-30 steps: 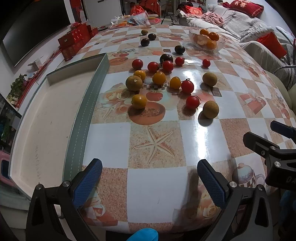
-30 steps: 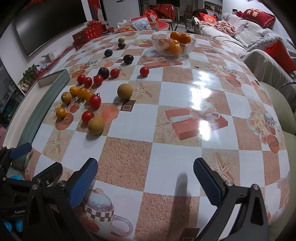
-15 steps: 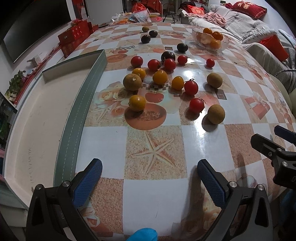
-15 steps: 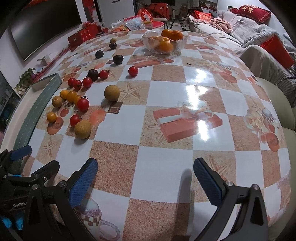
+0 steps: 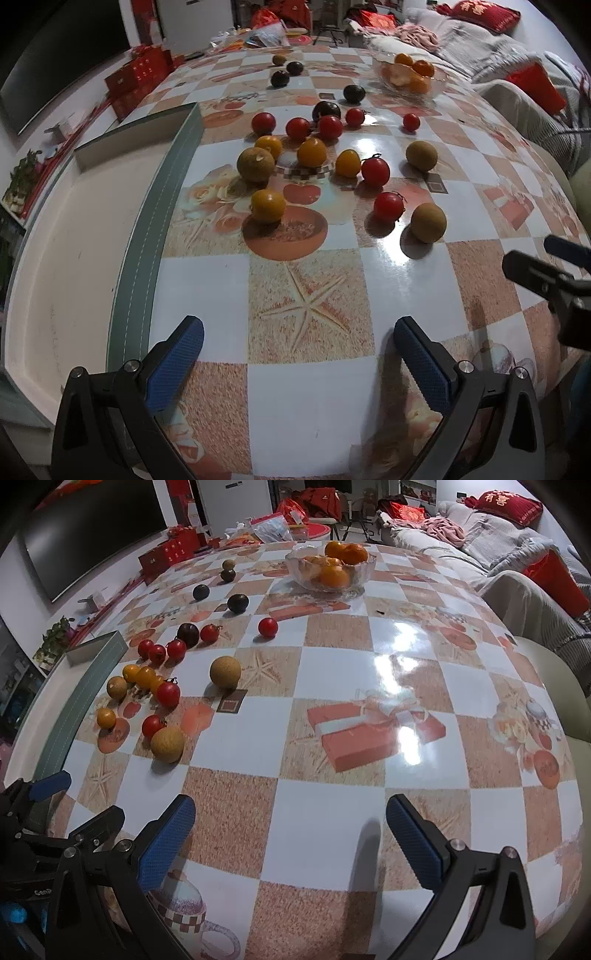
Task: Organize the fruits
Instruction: 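Grasp a tan round fruit with the right gripper while the left grasps a yellow tomato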
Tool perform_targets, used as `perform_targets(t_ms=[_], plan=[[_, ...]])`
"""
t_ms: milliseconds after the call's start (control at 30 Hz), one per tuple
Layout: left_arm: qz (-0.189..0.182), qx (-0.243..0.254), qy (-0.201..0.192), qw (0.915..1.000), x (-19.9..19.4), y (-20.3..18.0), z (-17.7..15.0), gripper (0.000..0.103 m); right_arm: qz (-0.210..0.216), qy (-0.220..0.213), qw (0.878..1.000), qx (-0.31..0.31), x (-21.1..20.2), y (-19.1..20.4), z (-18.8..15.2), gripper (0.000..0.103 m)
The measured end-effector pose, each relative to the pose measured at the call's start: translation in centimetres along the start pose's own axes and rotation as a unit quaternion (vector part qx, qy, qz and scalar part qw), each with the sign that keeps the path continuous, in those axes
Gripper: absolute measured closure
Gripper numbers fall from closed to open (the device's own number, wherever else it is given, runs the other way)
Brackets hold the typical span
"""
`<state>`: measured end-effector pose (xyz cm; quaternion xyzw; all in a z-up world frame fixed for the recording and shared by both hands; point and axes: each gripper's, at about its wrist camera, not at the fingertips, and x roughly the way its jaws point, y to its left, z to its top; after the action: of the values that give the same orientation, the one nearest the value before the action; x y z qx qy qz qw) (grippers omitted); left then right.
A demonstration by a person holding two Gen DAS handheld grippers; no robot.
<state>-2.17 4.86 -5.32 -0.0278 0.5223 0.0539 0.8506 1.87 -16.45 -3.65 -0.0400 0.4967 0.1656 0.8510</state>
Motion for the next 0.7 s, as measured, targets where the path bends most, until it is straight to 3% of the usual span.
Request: perform_targets(t_ms=[233, 300, 333, 700], plan=[[-0.012, -0.003, -0.012, 0.9999, 0.1, -0.3, 1.7, 0.000, 0.014, -0.001, 1.000, 0.001, 0.9, -0.7, 1.7, 0.000], [-0.014, -0.008, -0.018, 0.9997, 0.3, -0.3, 2.4, 0.007, 0.021, 0.002, 1.000, -0.001, 1.5, -0.7, 2.4, 0.000], [-0.015, -0.010, -0.019, 0.9997, 0.5, -0.2, 2.7, 0.016, 0.024, 0.002, 1.000, -0.003, 1.7, -0.7, 2.7, 0.000], [-0.012, -0.002, -0.030, 0.9995, 1.6, 0.0, 3.9, 0.024, 0.033, -0.007, 0.998, -0.051, 4.3, 1.7, 4.7, 0.006]])
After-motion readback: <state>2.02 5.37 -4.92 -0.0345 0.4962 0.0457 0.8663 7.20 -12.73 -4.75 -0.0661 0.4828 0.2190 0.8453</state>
